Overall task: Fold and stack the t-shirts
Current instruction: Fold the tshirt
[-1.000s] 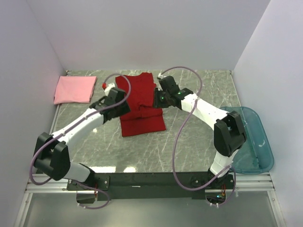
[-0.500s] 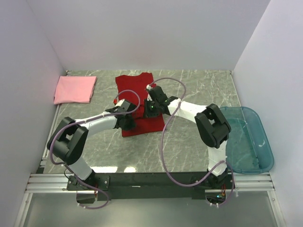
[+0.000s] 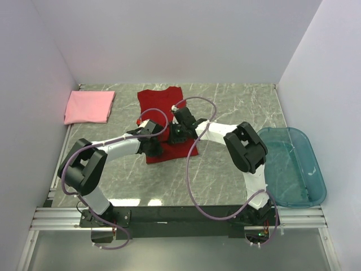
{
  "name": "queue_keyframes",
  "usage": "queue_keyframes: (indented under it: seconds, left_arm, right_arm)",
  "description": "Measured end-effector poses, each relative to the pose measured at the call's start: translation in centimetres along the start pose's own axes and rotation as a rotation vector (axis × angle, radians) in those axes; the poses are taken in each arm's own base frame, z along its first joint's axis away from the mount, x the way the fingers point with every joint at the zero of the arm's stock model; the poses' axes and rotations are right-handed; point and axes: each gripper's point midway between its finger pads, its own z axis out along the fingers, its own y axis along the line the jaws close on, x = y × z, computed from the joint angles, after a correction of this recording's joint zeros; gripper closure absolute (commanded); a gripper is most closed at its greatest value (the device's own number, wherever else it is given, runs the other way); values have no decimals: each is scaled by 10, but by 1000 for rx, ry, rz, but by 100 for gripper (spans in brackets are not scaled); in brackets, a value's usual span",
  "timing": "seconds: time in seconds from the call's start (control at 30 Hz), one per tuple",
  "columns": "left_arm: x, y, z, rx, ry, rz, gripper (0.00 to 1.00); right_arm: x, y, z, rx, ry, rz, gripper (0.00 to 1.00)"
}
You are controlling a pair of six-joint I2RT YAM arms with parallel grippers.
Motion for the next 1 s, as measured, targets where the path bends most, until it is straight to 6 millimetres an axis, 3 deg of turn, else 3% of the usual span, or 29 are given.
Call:
queue_keyframes:
  seconds: [0.1, 0.23, 0.47, 0.57, 0.63, 0.7, 0.8, 1.0]
  left_arm:
    - [1, 0, 0, 4, 5, 4, 72]
    - [3, -1, -1, 12, 15, 6, 72]
    - [9, 2, -5, 28, 35, 12, 71]
    - [14, 6, -10, 29, 49, 15, 68]
    - [17, 9, -15, 22, 58, 18, 63]
    - [16, 9, -19, 25, 56, 20, 59]
    - [10, 7, -28, 40, 32, 20, 54]
    - [-37, -2, -53, 145, -96, -68, 54]
  right_arm:
    - [-3, -4, 4, 17, -11, -10, 84]
    - [-24, -7, 9, 59, -69, -43, 83]
    - [-88, -3, 21, 107, -208, -97, 80]
    - [-123, 2, 14, 104, -282, -103, 74]
    - [-136, 2, 4, 102, -312, -99, 68]
    - [-139, -1, -6, 94, -321, -89, 66]
    - [-124, -9, -26, 72, -294, -58, 61]
    - [-74, -18, -69, -40, -208, 30, 59]
